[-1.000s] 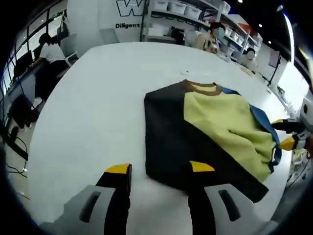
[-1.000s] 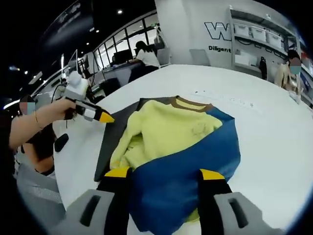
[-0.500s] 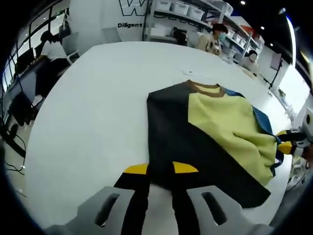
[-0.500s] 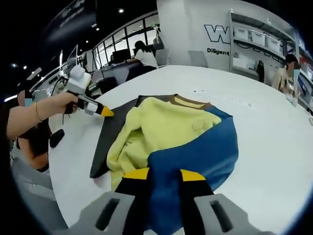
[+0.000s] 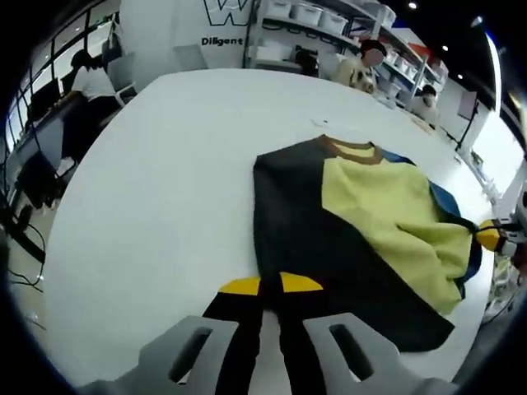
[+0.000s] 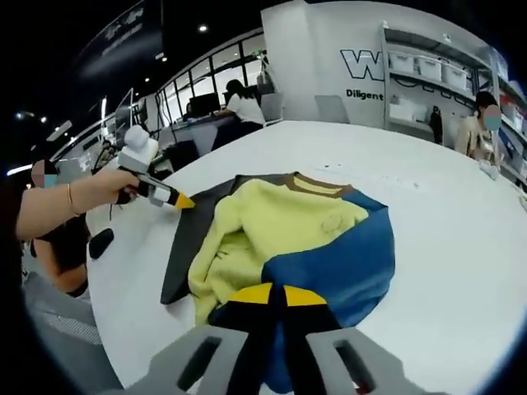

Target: Fold the garment on the visible template until the final outline fits inside the template.

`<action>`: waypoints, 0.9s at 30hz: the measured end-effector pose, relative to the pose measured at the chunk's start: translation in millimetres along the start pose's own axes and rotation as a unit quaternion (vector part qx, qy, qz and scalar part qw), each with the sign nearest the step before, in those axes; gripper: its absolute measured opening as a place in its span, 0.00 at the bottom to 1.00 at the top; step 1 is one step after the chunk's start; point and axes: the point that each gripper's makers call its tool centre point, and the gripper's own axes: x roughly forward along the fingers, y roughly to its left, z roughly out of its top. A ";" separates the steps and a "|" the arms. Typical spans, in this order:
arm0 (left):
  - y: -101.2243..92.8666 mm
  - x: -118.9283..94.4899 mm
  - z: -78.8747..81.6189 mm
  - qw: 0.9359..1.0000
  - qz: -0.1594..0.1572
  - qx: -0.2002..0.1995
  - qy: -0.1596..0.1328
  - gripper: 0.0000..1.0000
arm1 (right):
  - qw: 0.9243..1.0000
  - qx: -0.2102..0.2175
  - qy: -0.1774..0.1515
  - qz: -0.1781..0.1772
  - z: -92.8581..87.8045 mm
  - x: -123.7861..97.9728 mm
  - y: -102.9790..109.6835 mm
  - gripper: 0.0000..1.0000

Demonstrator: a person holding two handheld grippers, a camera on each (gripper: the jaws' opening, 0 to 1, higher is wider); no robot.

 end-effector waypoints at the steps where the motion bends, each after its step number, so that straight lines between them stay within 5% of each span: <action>1: 1.4 -0.5 0.0 1.000 0.002 0.000 0.001 0.06 | 1.000 0.002 0.001 0.002 -1.3 0.3 -1.7 0.00; 12: 13.1 -2.0 1.0 1.000 0.018 0.006 0.006 0.05 | 1.000 0.010 -0.004 -0.017 0.6 -11.2 -20.6 0.00; 27: 36.4 -2.2 6.7 0.998 0.047 0.043 0.019 0.05 | 0.987 0.051 0.015 -0.150 -15.0 -43.4 -126.7 0.00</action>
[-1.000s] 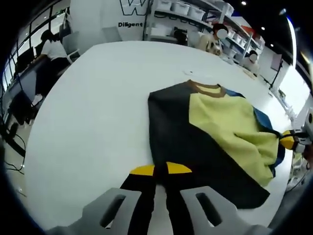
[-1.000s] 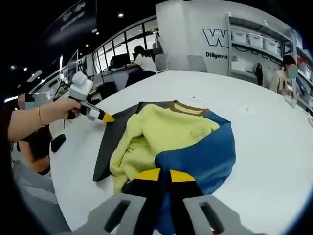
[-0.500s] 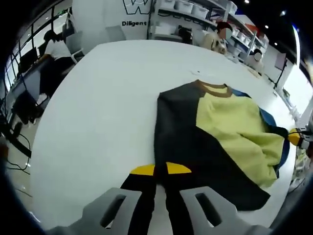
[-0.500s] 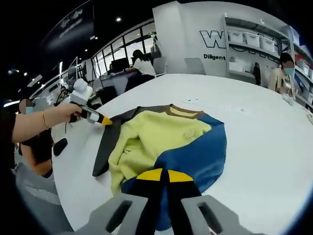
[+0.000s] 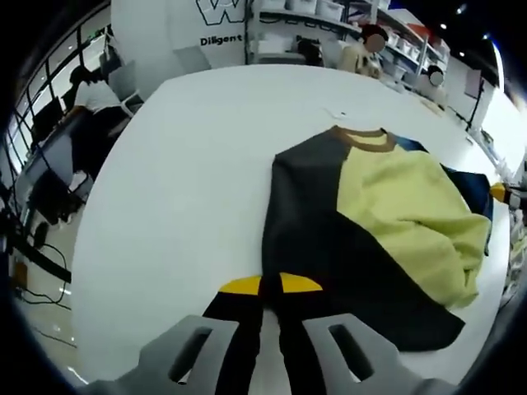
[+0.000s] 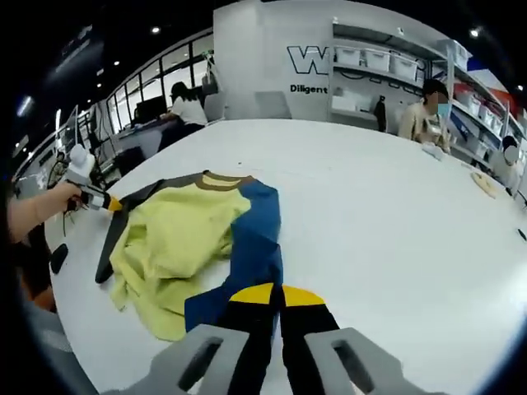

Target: Fold the garment on the visible template until the final outline fits inside the template.

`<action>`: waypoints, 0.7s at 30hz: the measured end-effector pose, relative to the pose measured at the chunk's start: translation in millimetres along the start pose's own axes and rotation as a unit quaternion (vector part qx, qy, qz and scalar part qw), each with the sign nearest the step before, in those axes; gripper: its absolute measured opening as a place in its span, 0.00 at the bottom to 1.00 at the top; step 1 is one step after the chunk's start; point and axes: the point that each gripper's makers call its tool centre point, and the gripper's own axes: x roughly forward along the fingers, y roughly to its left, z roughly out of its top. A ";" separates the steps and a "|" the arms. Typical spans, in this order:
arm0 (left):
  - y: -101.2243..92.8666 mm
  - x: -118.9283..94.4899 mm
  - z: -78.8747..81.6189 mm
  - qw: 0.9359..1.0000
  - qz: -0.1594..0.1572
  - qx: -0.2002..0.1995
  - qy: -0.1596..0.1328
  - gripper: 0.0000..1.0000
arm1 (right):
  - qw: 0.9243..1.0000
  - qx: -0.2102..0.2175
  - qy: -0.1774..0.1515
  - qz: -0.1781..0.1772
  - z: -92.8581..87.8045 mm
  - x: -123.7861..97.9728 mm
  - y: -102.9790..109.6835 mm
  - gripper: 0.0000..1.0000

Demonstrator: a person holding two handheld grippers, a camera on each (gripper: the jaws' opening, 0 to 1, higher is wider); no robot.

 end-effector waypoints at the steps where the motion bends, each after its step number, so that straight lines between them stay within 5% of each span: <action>1: 1.8 0.5 0.8 1.000 0.003 0.003 0.002 0.06 | 1.000 0.003 0.001 -0.006 -0.4 -0.3 -6.7 0.00; 11: 14.4 6.8 9.7 0.998 0.026 0.055 0.004 0.06 | 0.999 0.014 0.012 -0.046 -4.5 10.7 -48.4 0.00; 21: 21.1 9.3 12.0 0.998 0.034 0.049 0.008 0.06 | 0.995 0.079 0.001 -0.057 4.4 24.6 -64.8 0.00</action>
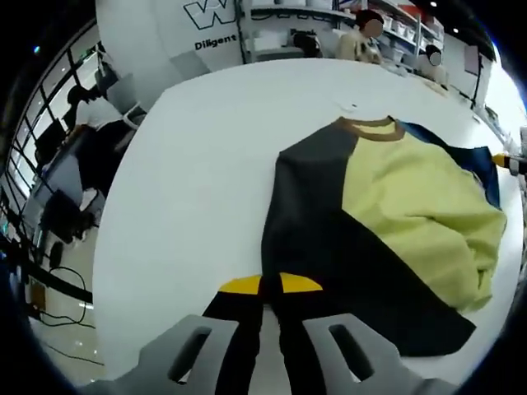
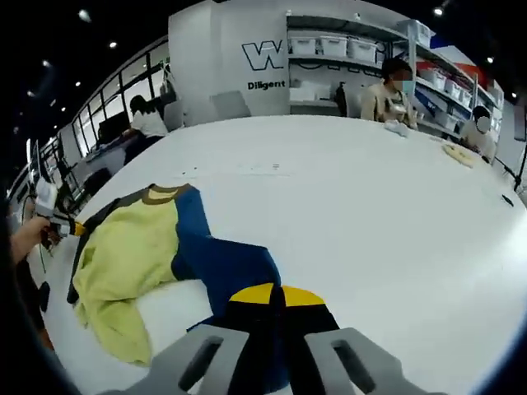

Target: Fold the garment on the visible template until the final outline fits inside the template.

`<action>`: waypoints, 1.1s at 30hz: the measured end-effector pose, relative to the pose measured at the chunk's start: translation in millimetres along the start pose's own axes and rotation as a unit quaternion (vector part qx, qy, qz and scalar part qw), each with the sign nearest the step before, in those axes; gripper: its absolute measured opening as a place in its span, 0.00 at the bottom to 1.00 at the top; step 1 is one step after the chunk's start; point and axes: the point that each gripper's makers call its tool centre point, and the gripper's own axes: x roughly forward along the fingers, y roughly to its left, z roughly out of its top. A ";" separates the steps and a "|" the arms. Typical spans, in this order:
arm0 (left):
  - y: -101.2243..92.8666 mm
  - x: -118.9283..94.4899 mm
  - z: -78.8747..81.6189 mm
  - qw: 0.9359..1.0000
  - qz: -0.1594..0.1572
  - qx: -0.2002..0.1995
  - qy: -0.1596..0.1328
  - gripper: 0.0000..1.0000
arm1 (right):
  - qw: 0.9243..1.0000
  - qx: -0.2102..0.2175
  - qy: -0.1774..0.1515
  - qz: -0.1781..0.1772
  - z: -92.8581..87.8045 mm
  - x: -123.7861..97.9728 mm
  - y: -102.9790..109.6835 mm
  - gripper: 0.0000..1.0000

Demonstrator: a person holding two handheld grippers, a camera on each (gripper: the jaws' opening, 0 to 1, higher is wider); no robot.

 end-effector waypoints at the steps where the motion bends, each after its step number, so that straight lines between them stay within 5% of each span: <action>1: 0.9 0.4 0.1 1.000 0.000 0.001 0.000 0.06 | 1.000 0.014 -0.001 -0.003 0.4 4.1 -3.8 0.00; 13: 8.3 -0.3 -2.4 1.000 0.006 -0.011 0.006 0.05 | 0.984 0.178 -0.001 0.011 -5.8 15.4 -19.5 0.00; 26: 11.3 1.2 -0.9 1.000 0.004 -0.005 0.007 0.05 | 0.986 0.166 -0.012 -0.029 6.1 23.3 -48.8 0.00; 33: 11.2 1.2 -1.2 1.000 -0.005 -0.011 0.008 0.05 | 0.994 0.101 0.014 -0.045 5.8 37.5 -56.8 0.00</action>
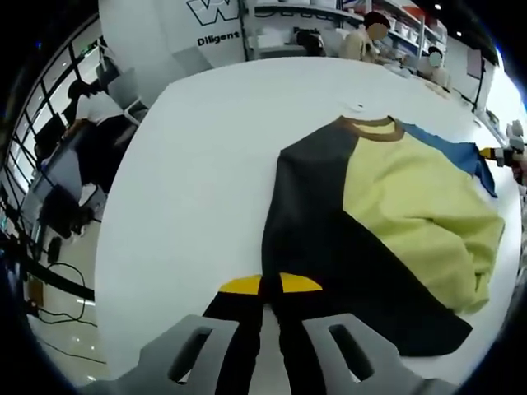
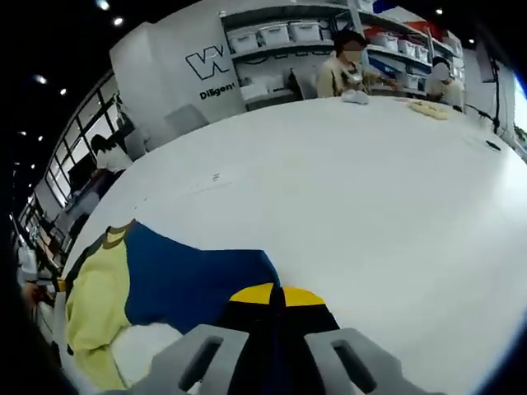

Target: Fold the garment on the visible template until the final outline fits inside the template.

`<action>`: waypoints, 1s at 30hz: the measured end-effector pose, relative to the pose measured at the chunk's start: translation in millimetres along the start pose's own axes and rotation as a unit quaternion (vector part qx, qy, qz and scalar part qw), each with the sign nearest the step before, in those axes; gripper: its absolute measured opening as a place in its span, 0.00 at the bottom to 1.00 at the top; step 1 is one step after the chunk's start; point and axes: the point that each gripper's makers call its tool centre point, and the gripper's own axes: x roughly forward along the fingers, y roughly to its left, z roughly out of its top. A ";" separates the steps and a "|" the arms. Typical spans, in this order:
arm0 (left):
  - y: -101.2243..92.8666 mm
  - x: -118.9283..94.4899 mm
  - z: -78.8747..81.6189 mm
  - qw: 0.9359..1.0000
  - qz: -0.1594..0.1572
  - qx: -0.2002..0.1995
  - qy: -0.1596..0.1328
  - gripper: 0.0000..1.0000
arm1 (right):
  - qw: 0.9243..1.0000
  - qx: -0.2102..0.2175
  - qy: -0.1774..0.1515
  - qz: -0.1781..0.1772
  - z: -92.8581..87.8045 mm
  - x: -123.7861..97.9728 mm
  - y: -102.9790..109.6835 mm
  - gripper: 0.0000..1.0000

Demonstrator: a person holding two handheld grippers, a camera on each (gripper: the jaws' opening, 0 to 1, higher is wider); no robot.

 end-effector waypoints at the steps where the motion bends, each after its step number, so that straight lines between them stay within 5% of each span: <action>1: 0.1 0.2 0.1 1.000 -0.001 -0.001 0.000 0.05 | 1.000 -0.014 0.004 -0.002 -1.1 1.8 -0.4 0.00; 6: -0.7 -0.1 -0.3 1.000 -0.001 0.001 0.000 0.05 | 0.999 -0.027 0.013 -0.016 -6.0 10.7 -7.4 0.00; 13: -1.9 -1.2 -1.1 1.000 -0.003 0.005 -0.001 0.05 | 0.995 -0.101 0.006 -0.023 -5.3 20.2 -12.9 0.00; 20: -2.2 -1.5 -1.1 1.000 -0.003 0.001 -0.002 0.06 | 0.993 -0.112 0.006 -0.023 -4.8 20.1 -10.1 0.00; 30: 2.3 -8.0 3.5 1.000 0.012 -0.013 -0.017 0.26 | 0.994 -0.104 -0.032 0.012 2.2 6.6 3.7 0.27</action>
